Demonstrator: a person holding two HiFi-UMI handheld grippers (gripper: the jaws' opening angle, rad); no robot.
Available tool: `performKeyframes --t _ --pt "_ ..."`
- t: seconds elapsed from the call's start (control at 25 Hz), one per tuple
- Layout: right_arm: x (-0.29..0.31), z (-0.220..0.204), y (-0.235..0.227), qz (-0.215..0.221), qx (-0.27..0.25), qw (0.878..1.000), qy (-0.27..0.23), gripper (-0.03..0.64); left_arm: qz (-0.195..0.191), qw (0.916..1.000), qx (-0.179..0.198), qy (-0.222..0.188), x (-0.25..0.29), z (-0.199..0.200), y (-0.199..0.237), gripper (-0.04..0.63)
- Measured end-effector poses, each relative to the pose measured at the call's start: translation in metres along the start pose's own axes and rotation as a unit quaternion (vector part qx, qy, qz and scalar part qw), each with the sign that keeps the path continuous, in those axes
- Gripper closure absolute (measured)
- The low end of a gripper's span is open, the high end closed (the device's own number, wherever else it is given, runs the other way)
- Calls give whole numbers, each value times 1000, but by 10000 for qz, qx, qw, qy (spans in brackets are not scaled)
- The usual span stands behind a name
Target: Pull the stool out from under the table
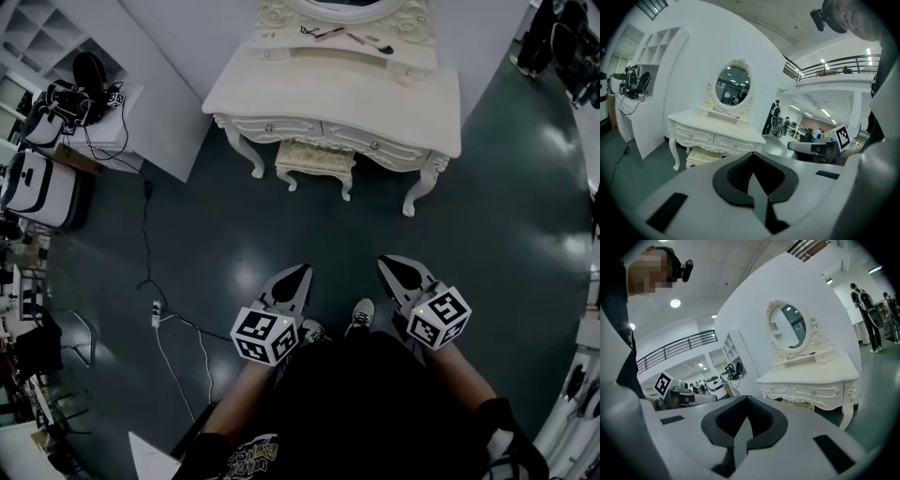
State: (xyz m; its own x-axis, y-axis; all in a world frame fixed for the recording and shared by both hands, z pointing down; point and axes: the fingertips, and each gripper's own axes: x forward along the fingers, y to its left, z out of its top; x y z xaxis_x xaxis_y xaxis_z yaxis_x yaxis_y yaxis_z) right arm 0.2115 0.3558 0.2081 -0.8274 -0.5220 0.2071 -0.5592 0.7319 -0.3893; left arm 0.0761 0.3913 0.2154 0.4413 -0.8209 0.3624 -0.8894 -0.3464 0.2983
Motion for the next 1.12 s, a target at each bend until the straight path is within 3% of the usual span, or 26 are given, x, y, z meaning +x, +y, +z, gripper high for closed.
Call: performKeyframes --t 0.32,0.6,0.84,1.12 --pt "4 1 -28 195 9 9998 69 589 210 9996 -205 30 15 -1 3 591" --pt "11 13 -33 86 -63 9999 -18 589 330 9992 -245 1 13 2 23 591" --pt "25 14 -25 -241 -118 9995 -154 589 188 9997 160 39 10 7 49 591" --pt "57 15 13 -810 -27 9959 -399 589 -222 9990 374 63 -15 21 102 591"
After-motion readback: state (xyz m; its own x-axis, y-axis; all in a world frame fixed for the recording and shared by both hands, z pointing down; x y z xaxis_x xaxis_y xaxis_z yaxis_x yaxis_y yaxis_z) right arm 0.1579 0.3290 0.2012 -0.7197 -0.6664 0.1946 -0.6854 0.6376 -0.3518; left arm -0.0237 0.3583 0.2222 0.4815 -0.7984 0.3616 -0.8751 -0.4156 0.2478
